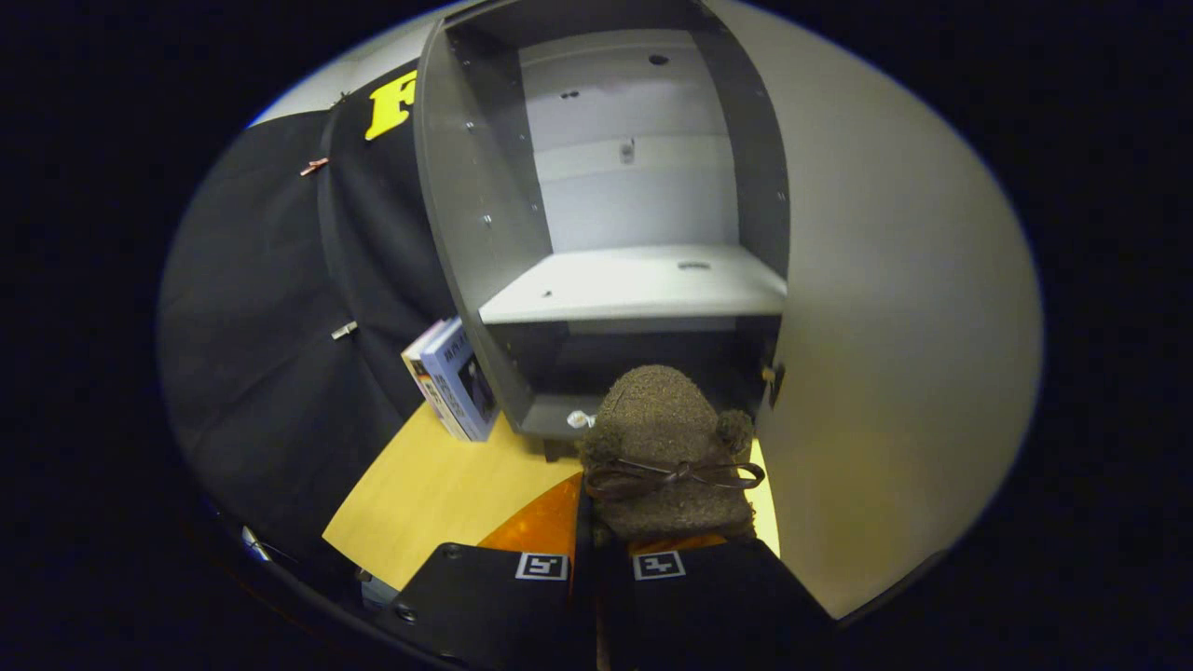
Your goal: Open the shoe cabinet door, grab the shoes and put them into the shoe cabinet, then close the shoe cabinet door.
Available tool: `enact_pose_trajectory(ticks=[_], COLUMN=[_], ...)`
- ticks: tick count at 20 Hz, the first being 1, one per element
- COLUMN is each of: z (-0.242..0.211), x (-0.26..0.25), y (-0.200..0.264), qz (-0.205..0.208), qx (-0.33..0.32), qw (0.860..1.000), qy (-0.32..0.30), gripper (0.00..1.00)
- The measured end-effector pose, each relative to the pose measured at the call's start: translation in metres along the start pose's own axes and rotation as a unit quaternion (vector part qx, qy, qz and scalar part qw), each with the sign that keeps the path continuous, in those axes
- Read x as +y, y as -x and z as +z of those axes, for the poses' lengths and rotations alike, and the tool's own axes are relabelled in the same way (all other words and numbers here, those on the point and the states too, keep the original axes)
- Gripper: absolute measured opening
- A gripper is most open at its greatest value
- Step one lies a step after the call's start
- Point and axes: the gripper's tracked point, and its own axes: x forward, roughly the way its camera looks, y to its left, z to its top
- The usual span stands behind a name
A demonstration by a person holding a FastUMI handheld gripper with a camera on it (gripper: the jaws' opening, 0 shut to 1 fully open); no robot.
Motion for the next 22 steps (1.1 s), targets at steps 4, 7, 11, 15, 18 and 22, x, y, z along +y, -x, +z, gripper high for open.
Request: enact_pose_trajectory(ticks=[4,7,11,15,18,22], z=[0.073,0.125,0.165,0.188,0.203,0.204], x=[0.011,0.013,0.003,-0.012,-0.02,-0.024], y=[-0.029,-0.06,-0.115,-0.172,-0.207,-0.244], qz=[0.002,-0.001,-0.012,-0.045,-0.065,-0.086], qx=[-0.024,-0.05,-0.036,-0.026,-0.023,-0.013], qw=[1.0,0.999,0.999,0.999,0.998,0.996], qy=[-0.003,-0.009,-0.024,-0.01,-0.006,-0.01], gripper=[0.11,0.11,0.11,0.11,0.11,0.11])
